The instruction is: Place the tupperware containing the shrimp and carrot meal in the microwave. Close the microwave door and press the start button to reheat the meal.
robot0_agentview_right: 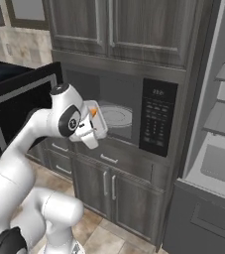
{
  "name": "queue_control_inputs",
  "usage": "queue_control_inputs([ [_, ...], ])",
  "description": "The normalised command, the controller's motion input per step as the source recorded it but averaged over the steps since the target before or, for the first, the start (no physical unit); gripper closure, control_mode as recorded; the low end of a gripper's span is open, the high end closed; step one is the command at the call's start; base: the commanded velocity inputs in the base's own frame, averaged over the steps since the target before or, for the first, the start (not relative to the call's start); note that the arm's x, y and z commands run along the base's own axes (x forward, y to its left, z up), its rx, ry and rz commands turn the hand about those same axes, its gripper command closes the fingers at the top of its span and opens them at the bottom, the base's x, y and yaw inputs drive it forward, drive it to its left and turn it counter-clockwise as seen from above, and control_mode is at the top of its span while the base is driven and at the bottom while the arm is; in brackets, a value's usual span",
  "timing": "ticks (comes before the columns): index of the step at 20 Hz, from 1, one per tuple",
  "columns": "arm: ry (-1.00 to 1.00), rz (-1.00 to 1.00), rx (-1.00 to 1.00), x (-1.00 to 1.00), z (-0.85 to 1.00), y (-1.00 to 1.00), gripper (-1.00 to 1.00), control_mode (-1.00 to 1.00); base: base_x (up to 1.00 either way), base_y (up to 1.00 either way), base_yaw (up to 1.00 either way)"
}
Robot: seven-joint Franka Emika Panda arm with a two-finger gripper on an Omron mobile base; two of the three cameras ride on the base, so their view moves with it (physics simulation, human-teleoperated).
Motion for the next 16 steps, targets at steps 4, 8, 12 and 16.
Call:
queue_control_inputs([
  [4, 0.01, 0.00, 0.00, 0.53, 0.00, 0.00, 1.00, -1.00, 0.00, 0.00, 0.00],
  [8, 0.04, 0.00, 0.00, 0.60, 0.00, 0.00, 1.00, -1.00, 0.00, 0.00, 0.00],
  [12, 0.01, 0.00, 0.00, 0.54, 0.00, -0.01, 1.00, -1.00, 0.00, 0.00, 0.00],
  [16, 0.00, -0.01, 0.00, 0.46, -0.04, -0.02, 1.00, -1.00, 0.00, 0.00, 0.00],
])
